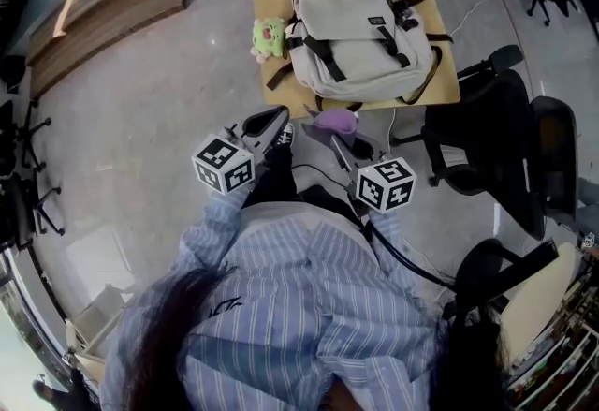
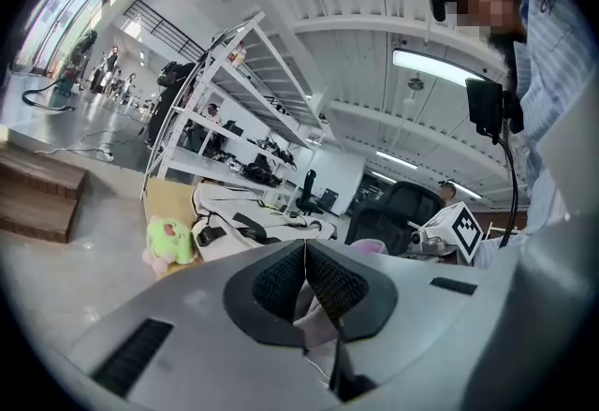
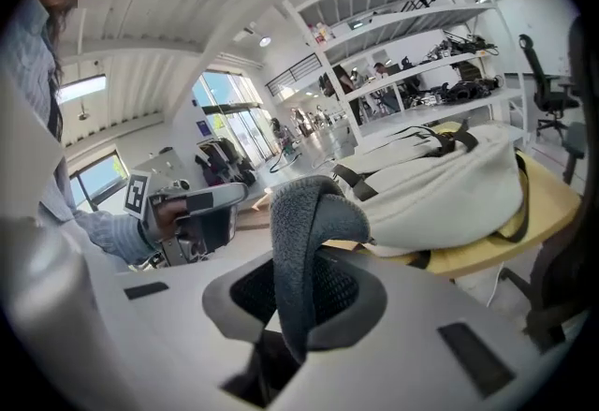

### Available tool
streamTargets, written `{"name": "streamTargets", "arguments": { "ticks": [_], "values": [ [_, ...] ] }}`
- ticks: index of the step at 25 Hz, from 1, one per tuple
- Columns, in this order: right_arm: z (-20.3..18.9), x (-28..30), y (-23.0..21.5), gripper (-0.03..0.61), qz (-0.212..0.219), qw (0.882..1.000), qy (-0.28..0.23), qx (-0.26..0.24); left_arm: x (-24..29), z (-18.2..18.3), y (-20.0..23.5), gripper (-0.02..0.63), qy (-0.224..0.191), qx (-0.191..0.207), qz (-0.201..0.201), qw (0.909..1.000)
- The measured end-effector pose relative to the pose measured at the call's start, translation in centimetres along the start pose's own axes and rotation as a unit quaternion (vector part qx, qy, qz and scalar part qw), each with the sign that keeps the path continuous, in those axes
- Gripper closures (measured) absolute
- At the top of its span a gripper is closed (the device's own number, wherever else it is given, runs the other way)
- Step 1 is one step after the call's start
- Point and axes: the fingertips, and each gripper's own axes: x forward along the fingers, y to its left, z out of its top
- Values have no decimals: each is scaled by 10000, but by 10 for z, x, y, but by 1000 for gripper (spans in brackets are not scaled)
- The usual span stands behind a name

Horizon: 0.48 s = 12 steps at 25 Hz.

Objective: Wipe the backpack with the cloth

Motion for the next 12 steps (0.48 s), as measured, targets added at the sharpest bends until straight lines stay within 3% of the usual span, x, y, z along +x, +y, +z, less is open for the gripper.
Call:
{"name": "streamTargets", "arguments": {
  "ticks": [7,12],
  "values": [
    [54,81,16,537,398,9968,279,-639,16,12,62,609,43,-331,56,9994],
    [85,130,12,537,232,9957,361,-826,26,15,87,609,168,-461,-101,9987]
  ]
}}
